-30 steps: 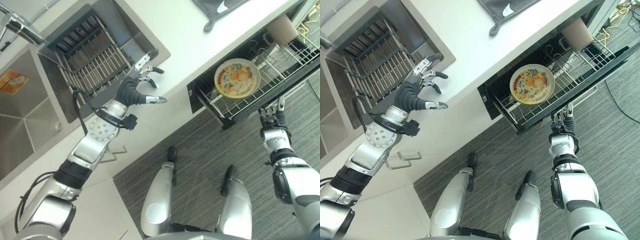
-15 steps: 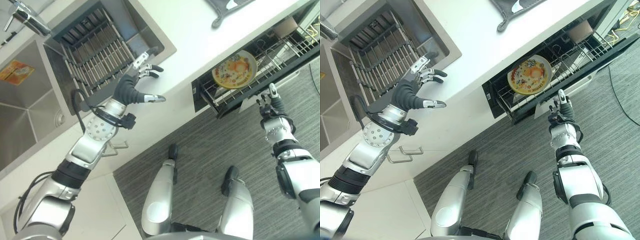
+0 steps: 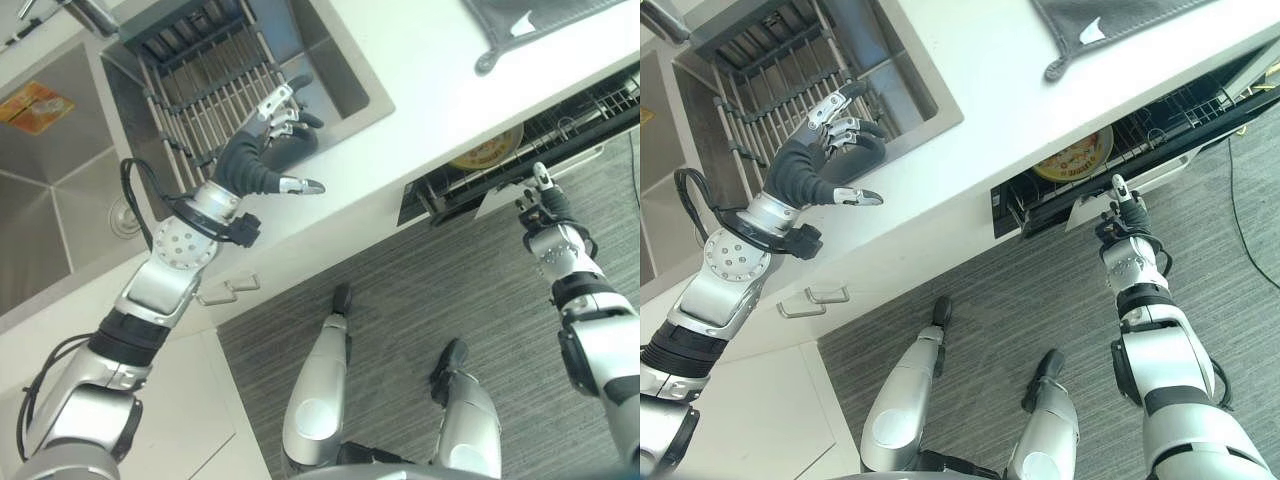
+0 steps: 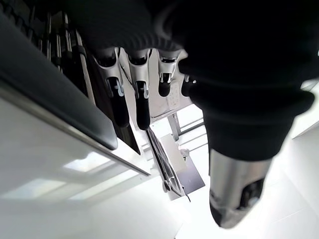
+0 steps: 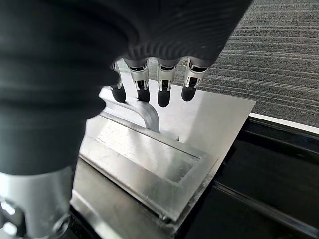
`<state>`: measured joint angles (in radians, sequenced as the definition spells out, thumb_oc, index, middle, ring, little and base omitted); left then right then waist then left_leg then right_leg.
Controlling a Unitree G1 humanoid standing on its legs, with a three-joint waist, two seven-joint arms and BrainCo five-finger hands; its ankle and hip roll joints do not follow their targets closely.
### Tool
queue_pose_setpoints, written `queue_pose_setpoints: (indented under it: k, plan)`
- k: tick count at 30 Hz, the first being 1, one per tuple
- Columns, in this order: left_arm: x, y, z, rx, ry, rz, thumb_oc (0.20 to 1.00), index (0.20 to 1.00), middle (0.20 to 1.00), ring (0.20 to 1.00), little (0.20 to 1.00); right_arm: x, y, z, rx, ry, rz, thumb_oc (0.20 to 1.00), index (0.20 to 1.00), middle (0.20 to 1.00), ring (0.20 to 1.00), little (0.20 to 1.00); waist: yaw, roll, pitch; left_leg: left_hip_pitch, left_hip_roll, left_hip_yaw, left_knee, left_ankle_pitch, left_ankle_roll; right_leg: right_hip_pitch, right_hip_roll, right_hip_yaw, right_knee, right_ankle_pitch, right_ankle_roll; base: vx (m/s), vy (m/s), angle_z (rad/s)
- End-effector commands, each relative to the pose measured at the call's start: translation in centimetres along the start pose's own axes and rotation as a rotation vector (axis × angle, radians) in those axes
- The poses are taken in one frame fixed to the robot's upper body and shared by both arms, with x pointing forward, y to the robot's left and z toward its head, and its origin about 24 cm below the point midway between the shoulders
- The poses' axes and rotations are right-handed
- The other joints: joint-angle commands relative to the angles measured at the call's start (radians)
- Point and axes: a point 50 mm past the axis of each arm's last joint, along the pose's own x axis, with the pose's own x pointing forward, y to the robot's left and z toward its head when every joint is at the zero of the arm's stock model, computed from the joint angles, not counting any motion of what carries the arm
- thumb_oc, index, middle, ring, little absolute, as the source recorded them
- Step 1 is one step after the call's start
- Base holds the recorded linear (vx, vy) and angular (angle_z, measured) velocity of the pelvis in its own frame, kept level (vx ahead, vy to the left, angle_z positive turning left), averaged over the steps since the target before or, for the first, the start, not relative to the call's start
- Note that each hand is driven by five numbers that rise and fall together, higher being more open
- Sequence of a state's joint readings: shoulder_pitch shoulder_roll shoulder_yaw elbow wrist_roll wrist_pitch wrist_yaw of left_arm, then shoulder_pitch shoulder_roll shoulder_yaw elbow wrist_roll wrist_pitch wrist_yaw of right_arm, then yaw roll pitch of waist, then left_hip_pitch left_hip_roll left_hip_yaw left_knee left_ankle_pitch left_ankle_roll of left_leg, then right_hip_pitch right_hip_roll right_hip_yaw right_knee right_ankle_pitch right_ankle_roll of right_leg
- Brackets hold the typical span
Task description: Place the dishes in the dishwasher.
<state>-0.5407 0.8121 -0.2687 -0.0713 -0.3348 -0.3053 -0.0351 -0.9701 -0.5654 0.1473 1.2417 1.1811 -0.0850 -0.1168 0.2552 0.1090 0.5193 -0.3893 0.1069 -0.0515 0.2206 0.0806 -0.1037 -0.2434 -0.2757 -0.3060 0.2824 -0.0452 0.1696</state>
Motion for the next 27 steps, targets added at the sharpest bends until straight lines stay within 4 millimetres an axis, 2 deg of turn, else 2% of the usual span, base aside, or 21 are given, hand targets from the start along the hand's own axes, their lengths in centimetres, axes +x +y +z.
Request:
queue_pose_setpoints:
  k: [1,4,10,17,24,27]
  plan:
    - [0.3,0.8,2.0,-0.009,-0.1,0.015,1.0,1.0,1.0,1.0,1.0,-3.3,15.3,8.1,0.083,-0.319,0.585,1.0,1.0,1.0,1.0,1.0,0.024,-0.074,-0.079,-0.019,-0.039,0.024,0.061,-0.081,0.014,0.062,-0.006,0.035,-0.056,0.013,-0.023,0.06,0.03,0.12]
    - [-0.4,0.8,2.2,0.019,-0.1,0.012,1.0,1.0,1.0,1.0,1.0,-3.7,15.9,8.0,0.098,-0.307,0.615,1.0,1.0,1.0,1.0,1.0,0.041,-0.09,-0.088,-0.012,-0.032,0.022,0.041,-0.075,0.004,0.121,-0.008,0.023,-0.122,0.032,-0.011,0.12,0.05,0.12]
    - [-0.4,1.6,2.9,0.044,-0.119,0.001,1.0,1.0,1.0,1.0,1.0,-4.0,16.2,8.9,0.106,-0.347,0.642,1.0,1.0,1.0,1.0,1.0,0.069,-0.114,-0.106,-0.015,-0.027,0.02,0.005,-0.06,-0.005,0.19,-0.014,-0.005,-0.21,0.067,0.006,0.08,-0.005,0.06]
    - [-1.0,2.0,2.9,0.052,-0.1,-0.024,1.0,1.0,1.0,1.0,1.0,-4.0,15.6,9.4,0.127,-0.365,0.625,1.0,1.0,1.0,1.0,1.0,0.093,-0.151,-0.134,-0.014,-0.008,0.023,-0.016,-0.051,-0.018,0.255,-0.022,-0.035,-0.289,0.112,0.028,0.09,-0.034,0.07]
    - [-1.2,2.3,3.0,0.077,-0.093,-0.024,1.0,1.0,1.0,1.0,1.0,-3.5,14.8,7.6,0.135,-0.315,0.588,1.0,1.0,1.0,1.0,1.0,0.103,-0.175,-0.151,-0.008,0.01,0.024,-0.013,-0.053,-0.026,0.289,-0.02,-0.043,-0.31,0.123,0.037,0.04,-0.052,0.0]
    - [-1.4,2.5,2.9,0.095,-0.088,0.017,1.0,1.0,1.0,1.0,1.0,-2.8,13.3,5.5,0.123,-0.258,0.561,1.0,1.0,1.0,1.0,1.0,0.099,-0.181,-0.165,0.007,0.015,0.025,-0.015,-0.055,-0.027,0.311,-0.013,-0.033,-0.306,0.108,0.033,0.01,-0.021,0.0]
